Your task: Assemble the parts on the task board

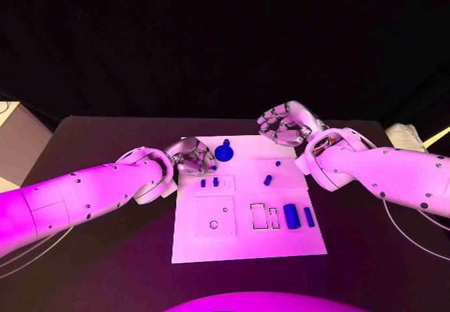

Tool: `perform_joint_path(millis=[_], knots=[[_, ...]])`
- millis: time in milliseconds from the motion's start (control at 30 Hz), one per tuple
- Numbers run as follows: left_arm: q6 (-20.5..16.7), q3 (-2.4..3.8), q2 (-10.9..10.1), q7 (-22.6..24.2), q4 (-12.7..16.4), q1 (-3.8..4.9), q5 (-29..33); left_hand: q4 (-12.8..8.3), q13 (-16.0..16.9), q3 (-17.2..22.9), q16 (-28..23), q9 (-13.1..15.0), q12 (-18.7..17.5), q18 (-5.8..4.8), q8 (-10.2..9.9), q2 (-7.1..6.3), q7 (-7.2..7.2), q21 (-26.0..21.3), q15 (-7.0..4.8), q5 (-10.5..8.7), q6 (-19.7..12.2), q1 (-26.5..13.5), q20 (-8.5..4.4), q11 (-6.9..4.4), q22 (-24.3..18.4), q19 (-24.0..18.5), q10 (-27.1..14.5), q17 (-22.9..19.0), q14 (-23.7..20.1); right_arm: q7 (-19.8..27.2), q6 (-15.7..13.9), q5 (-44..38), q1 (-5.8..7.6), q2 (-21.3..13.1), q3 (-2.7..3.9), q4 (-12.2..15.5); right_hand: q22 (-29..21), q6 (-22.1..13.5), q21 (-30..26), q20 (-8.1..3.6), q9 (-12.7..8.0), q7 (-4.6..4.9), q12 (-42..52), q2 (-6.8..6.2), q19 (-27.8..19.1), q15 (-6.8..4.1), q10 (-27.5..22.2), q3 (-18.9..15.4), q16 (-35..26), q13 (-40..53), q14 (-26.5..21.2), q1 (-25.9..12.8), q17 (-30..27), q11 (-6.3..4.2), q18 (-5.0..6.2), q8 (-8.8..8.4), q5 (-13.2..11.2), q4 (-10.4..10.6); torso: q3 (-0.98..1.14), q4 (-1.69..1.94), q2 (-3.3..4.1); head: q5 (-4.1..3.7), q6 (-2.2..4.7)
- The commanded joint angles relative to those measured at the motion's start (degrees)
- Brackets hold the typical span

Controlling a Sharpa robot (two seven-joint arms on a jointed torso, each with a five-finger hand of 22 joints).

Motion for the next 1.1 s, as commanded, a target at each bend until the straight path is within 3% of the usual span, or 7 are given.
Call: perform_joint_path(millis=[33,1100], knots=[[0.6,0.01,-0.1,-1.0,0.0,-0.04,-0.4,-0.3,0.0,-0.1,-0.2,0.0,-0.2,-0.58,-0.3,0.21,-0.01,-0.3,-0.01,0.19,0.0,0.3,-0.21,0.04,4.1,0.0,-0.5,5.4,1.7,0.8,-0.3,-0.1,0.02,-0.1,0.03,0.1,0.0,0.0,-0.4,-0.06,0.1,0.45,-0.3,-0.46,-0.2,0.01,0.4,0.0,0.2,-0.1,0.2,0.1,0.0,0.06,1.13,-0.31,0.2,0.3,-0.02,0.01,0.02,0.02,-0.02],[0.7,0.0,-0.4,-1.7,0.1,-0.04,-0.7,-0.4,0.4,-0.1,-0.2,0.0,0.0,-0.62,-0.3,0.26,0.03,-0.1,0.02,0.2,0.2,0.3,-0.22,0.09,4.2,0.1,-0.3,5.4,1.7,0.8,-0.4,-0.1,0.02,-0.2,0.03,0.1,0.1,0.1,-0.4,-0.04,0.1,0.47,-0.5,-0.5,-0.1,0.03,0.5,-0.1,0.2,-0.3,0.3,0.0,0.0,0.07,1.12,-0.32,0.2,0.3,-0.01,-0.01,0.03,0.16,-0.16]])
